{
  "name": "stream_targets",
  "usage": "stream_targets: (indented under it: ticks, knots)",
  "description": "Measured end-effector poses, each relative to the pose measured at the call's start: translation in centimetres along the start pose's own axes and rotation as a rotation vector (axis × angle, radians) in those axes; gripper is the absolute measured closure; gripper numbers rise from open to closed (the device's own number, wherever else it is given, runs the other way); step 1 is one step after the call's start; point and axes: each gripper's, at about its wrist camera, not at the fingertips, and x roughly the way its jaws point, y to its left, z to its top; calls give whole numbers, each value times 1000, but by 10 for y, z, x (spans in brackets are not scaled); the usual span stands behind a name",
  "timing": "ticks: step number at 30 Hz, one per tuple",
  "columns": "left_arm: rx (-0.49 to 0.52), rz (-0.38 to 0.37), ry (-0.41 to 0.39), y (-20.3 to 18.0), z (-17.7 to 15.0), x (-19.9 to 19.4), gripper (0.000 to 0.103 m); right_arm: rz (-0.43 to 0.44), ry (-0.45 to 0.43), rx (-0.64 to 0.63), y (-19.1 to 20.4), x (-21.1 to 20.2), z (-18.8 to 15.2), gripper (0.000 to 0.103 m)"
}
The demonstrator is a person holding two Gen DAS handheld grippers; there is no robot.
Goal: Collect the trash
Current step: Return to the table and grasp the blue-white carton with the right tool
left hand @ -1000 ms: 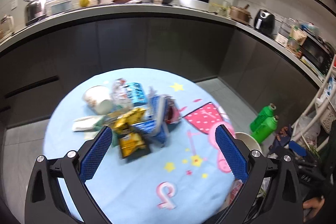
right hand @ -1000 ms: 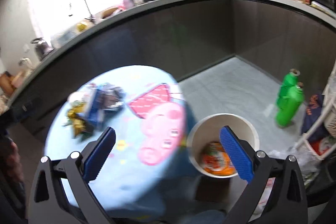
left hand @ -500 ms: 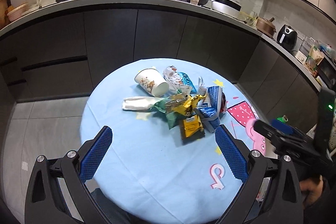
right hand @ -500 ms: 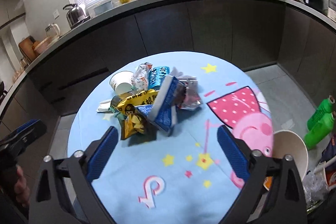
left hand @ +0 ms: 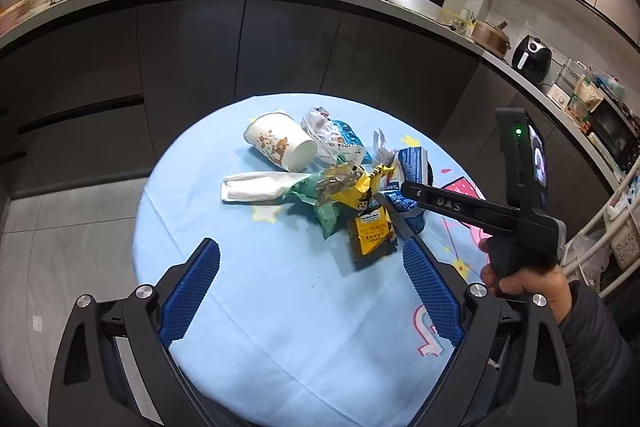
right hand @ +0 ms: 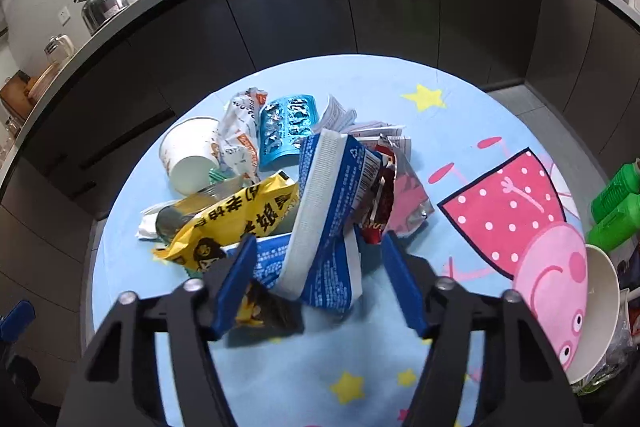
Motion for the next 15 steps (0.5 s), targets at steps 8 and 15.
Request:
stream_targets:
  ticks: [8, 15]
  knots:
    - [41, -84, 46, -15, 13, 42, 37, 49, -33, -36, -6, -28, -10, 94]
    - [66, -109, 85, -33, 30, 90, 38, 29, -73, -74, -24, -73, -39, 94]
